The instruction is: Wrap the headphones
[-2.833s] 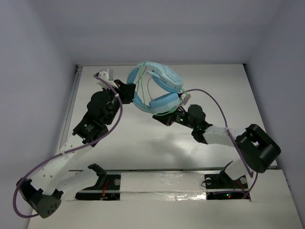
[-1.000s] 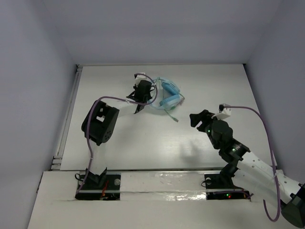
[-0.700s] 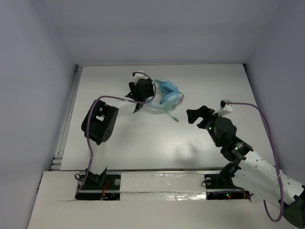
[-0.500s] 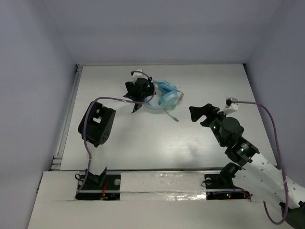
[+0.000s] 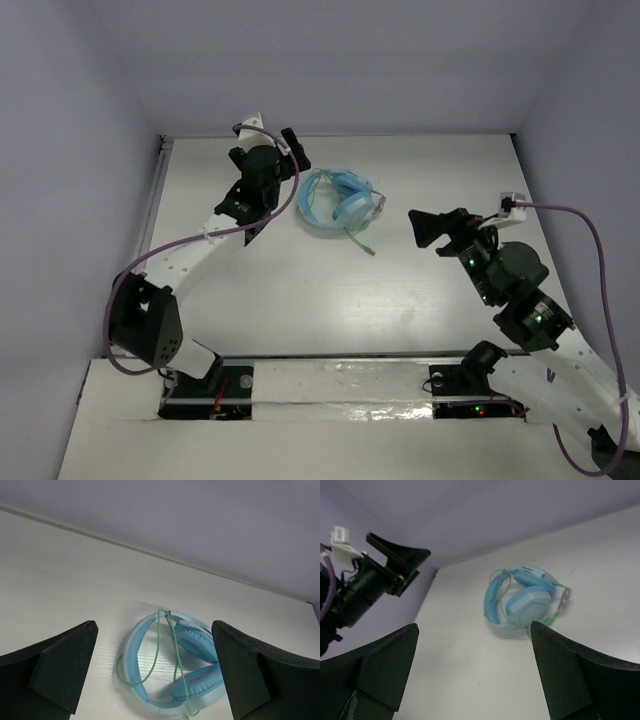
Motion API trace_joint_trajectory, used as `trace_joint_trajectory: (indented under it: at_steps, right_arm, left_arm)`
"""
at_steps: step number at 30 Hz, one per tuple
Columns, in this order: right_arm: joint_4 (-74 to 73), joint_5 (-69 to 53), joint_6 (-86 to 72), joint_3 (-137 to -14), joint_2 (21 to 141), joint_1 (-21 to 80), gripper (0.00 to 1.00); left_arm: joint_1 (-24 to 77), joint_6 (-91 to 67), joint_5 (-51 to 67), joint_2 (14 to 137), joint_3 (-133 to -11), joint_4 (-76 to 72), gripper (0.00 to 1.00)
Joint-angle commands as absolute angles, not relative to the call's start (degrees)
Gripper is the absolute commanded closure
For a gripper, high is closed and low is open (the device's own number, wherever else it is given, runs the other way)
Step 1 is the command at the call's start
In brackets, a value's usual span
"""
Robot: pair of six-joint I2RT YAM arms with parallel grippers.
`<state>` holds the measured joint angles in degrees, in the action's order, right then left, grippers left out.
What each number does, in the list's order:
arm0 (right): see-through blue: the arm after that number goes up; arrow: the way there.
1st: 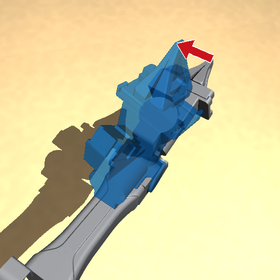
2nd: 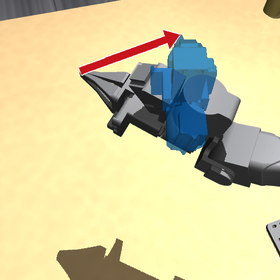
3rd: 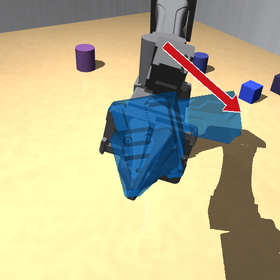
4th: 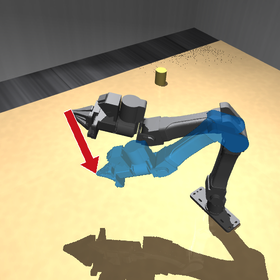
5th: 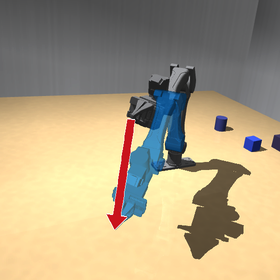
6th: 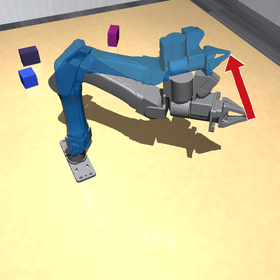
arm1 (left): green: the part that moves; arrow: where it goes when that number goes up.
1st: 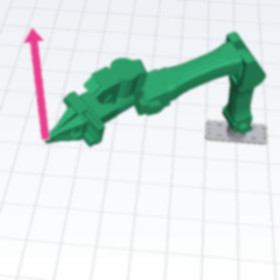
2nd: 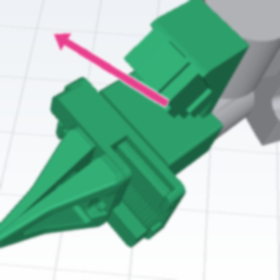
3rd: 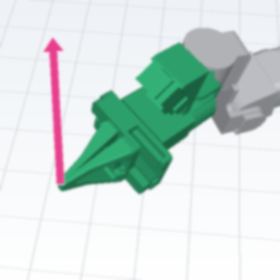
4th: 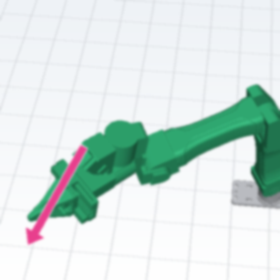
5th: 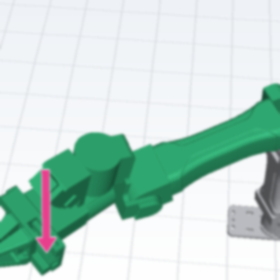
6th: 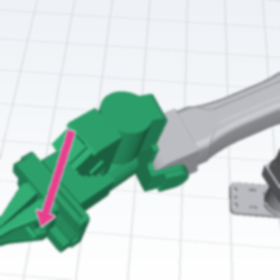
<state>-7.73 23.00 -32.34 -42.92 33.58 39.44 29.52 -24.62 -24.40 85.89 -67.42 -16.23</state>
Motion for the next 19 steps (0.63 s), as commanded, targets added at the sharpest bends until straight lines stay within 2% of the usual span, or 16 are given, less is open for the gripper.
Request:
trace_joint_trajectory:
  at_steps: [1, 9, 12, 16, 19]
  right_arm:
    - [-8.5, 20.7, -28.9, -48.4, 31.9, 39.5, 0.00]
    - [-15.7, 16.9, -29.8, -58.3, 26.0, 39.5, 0.00]
    - [-18.8, 14.2, -30.0, -59.1, 24.2, 39.5, 0.00]
    - [-22.1, 16.8, -30.2, -56.4, 23.5, 39.5, 0.00]
    - [-22.7, 17.9, -31.1, -54.9, 24.2, 39.5, 0.00]
  left_arm:
    - [29.4, -25.8, -24.5, 79.0, -65.3, -12.6, 0.01]
    - [29.4, -24.5, -14.2, 55.0, -61.3, -4.0, 0.01]
    - [29.4, -24.3, -13.5, 48.1, -57.7, 0.3, 0.01]
    - [29.4, -23.5, -14.6, 36.2, -51.3, 5.2, 0.01]
    - [29.4, -23.5, -17.8, 32.6, -48.4, 8.9, 0.01]
